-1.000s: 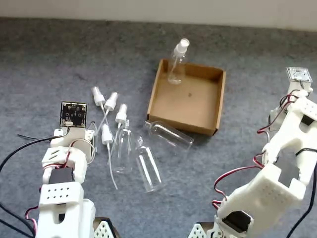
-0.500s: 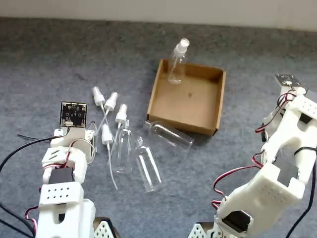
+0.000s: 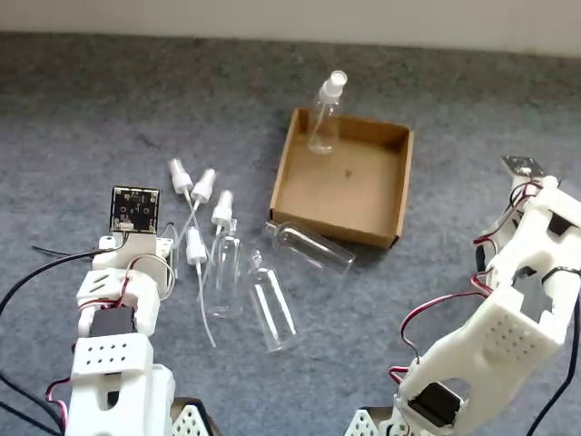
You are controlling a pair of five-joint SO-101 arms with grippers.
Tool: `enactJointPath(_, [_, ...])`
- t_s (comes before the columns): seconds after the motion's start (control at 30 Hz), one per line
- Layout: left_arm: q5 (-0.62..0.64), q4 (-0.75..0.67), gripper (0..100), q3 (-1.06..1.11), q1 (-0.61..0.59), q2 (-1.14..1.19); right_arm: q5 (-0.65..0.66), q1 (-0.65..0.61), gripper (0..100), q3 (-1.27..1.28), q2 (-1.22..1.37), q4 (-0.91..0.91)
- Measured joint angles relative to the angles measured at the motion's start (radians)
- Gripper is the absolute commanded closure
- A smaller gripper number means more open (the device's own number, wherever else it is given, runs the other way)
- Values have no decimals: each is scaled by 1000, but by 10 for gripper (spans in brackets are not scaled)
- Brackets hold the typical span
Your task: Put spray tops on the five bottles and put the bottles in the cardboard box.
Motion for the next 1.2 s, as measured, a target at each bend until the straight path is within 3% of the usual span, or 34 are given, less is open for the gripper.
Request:
enactJointPath(0.23, [0,0,836,0,0,0,0,14,992,0,6,-8])
enactJointPath(0.5, [0,0,836,0,0,0,0,14,993,-21,5,6])
enactJointPath(0.8, [-21,5,836,-2,0,0,3,-118,993,-201,-206,313])
enactJointPath(0.9, [-37,95,835,-71,0,2,-5,-199,993,-226,-315,393])
enactJointPath(1.03, [-43,239,832,-169,0,2,-140,-296,993,-203,-450,402])
enactJointPath(1.2, [-43,290,832,-302,0,80,-227,-381,993,0,-667,328])
